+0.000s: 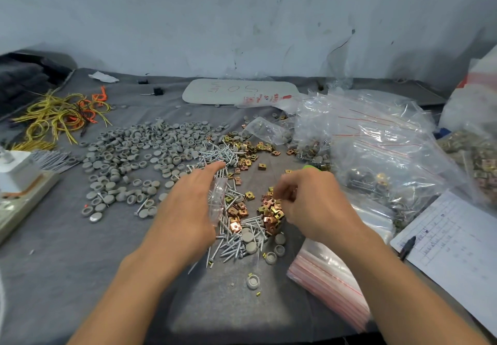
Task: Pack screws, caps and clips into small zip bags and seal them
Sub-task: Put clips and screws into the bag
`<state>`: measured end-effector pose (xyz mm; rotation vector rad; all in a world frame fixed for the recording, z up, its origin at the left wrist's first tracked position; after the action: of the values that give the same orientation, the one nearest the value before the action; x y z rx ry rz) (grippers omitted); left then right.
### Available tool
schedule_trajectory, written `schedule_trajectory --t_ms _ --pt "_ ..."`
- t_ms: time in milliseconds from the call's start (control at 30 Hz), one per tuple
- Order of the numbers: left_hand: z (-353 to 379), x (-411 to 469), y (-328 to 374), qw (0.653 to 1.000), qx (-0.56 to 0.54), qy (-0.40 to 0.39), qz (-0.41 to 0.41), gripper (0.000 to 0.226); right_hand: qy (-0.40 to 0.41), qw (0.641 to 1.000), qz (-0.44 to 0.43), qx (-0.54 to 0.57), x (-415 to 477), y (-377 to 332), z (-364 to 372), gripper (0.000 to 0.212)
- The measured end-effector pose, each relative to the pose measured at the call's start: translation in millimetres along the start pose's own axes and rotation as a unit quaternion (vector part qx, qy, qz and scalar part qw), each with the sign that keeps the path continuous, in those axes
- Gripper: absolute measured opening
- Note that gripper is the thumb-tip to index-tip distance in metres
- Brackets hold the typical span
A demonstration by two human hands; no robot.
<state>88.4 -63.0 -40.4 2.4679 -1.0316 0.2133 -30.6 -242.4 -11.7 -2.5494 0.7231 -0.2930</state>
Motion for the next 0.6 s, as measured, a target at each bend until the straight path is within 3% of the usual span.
schedule_trajectory --t_ms 133,233,300,467,600 --pt "-5 -1 9 0.999 -0.027 0.023 0.029 0.083 0.016 0.966 -0.026 0.255 -4 -18 4 0.021" --pt "-8 -2 19 0.995 -0.088 0.014 0.044 0.066 -0.018 0.934 -0.037 0.356 -3 -35 14 0.017" --pt "-10 -3 25 0.992 -0.122 0.004 0.045 0.062 -0.021 0.919 -0.036 0.391 0 -44 21 0.020" --pt "-19 0 26 0.982 -0.171 -0.050 0.069 0.085 0.022 0.898 -0.019 0.439 6 -58 29 0.021" --pt "-24 -1 18 0.985 -0.169 0.023 0.033 0.063 0.009 0.899 -0.039 0.436 5 -66 32 0.015"
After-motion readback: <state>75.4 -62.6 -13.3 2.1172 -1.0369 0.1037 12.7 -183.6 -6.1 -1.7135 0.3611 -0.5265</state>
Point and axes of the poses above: each hand's wrist, its own x-axis towards the middle knuckle, its own z-axis out of the palm, y = z × x, the point moved 2 cm from there along x, towards the middle knuckle, and after that the axes turned 2 degrees about z, right-handed, at the moved point
